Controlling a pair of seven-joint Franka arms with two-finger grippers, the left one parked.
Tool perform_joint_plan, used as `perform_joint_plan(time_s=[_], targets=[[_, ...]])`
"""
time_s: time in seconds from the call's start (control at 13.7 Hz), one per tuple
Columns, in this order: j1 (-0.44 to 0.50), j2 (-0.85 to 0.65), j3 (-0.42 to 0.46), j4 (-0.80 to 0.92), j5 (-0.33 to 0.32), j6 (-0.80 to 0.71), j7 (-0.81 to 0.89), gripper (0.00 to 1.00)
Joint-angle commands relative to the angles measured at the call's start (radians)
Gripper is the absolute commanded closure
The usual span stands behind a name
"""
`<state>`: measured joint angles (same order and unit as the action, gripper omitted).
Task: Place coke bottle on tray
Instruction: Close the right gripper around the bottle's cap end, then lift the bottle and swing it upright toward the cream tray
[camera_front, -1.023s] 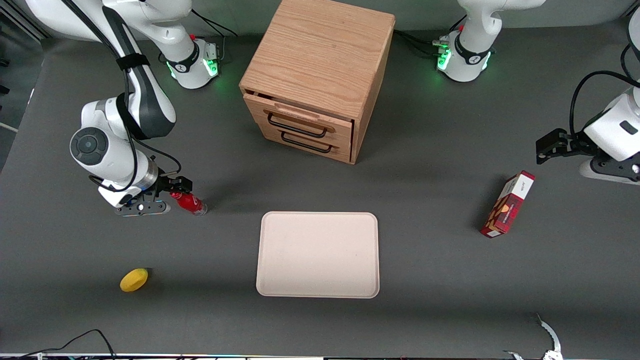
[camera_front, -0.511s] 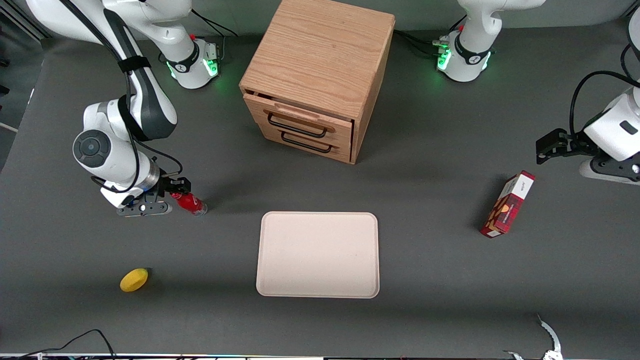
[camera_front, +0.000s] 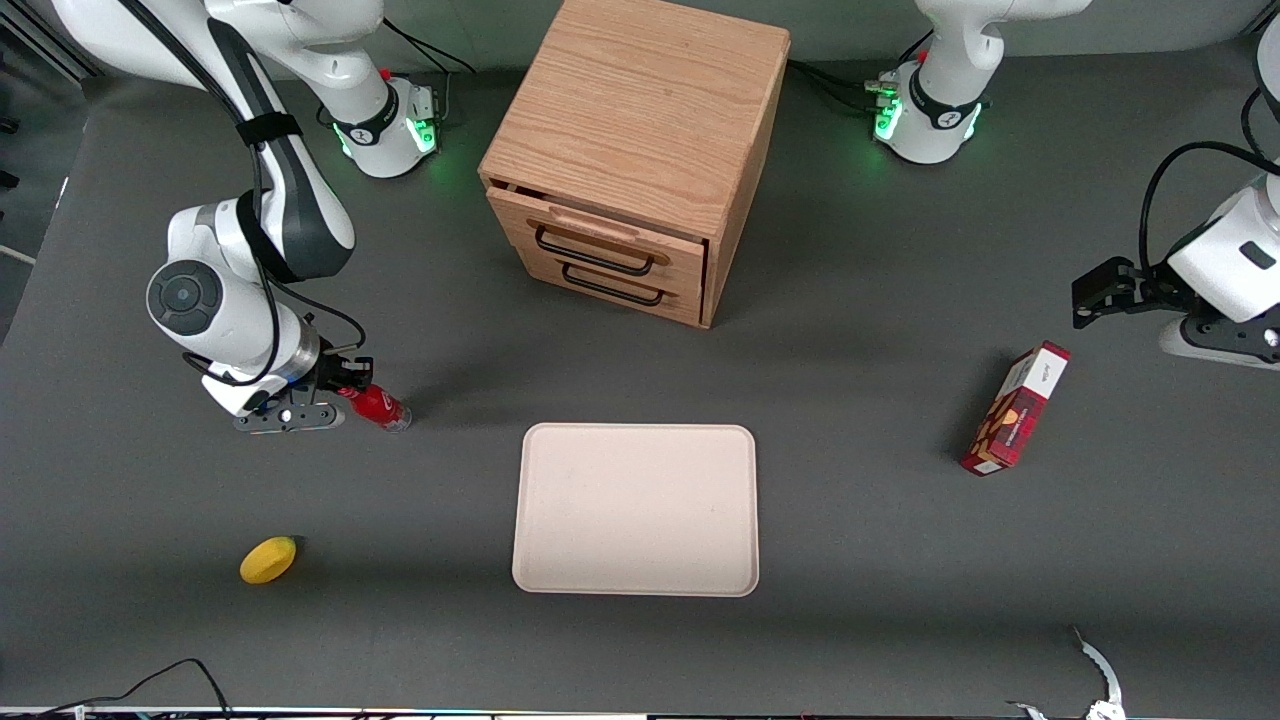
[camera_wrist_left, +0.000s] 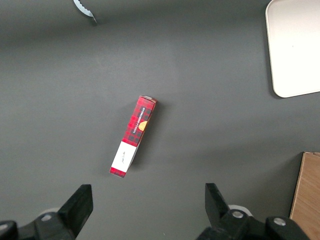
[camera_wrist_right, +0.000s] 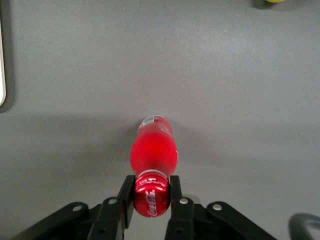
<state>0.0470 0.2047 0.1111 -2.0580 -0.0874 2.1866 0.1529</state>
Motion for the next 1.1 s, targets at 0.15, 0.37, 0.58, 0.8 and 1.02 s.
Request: perform_joint_plan(time_s=[0.15,0.37,0.58,0.8,1.02], targets=[[0.002,-0.019,0.002,-0.007,-0.02,0.018,0.013,1.0],[0.001,-0.056,0.005,0.039,-0.02,-0.091,0.001,1.0],[-0.007,-0.112,0.007,0.11,-0.011,-0.22,-0.012,1.0],[-0.007,-0.148,0.007,0.211,0.003,-0.378,-0.015,1.0],[-0.004,-0.153,0.005,0.336,0.005,-0.519,-0.015,1.0]])
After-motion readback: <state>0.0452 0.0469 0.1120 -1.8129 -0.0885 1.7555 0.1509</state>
